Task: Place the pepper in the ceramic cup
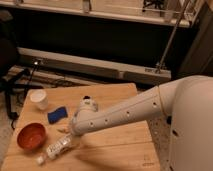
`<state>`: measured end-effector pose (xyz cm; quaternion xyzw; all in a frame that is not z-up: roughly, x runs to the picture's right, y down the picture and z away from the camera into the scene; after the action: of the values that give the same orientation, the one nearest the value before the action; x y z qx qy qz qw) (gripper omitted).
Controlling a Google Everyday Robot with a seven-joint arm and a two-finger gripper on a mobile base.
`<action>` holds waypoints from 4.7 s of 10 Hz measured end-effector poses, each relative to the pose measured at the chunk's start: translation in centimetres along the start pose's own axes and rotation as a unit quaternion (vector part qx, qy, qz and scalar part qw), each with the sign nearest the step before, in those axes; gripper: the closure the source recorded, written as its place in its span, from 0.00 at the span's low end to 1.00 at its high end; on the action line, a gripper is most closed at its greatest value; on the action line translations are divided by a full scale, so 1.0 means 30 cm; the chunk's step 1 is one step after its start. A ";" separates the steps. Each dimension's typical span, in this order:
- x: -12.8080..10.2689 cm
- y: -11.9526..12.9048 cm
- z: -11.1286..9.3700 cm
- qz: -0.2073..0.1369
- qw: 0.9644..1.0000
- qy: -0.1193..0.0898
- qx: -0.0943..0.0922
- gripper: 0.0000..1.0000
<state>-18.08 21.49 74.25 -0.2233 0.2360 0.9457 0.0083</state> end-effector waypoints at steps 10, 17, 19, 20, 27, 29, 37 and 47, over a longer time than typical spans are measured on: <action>0.015 0.180 -0.078 -0.252 0.962 -0.079 -0.076 0.20; 0.019 0.215 0.101 -0.312 0.948 -0.064 0.009 0.20; 0.025 0.252 0.146 -0.310 0.948 -0.067 0.024 0.20; 0.027 0.267 0.155 -0.307 0.949 -0.068 0.025 0.20; -0.033 0.164 0.244 -0.267 0.958 -0.081 0.064 0.20; -0.035 0.141 0.251 -0.256 0.960 -0.086 0.067 0.24; -0.054 0.106 0.269 -0.231 0.964 -0.100 0.091 0.78; 0.375 0.307 -0.069 -0.245 0.969 -0.011 -0.020 1.00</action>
<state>-28.46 11.36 71.89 -0.2644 0.1550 0.9218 0.2374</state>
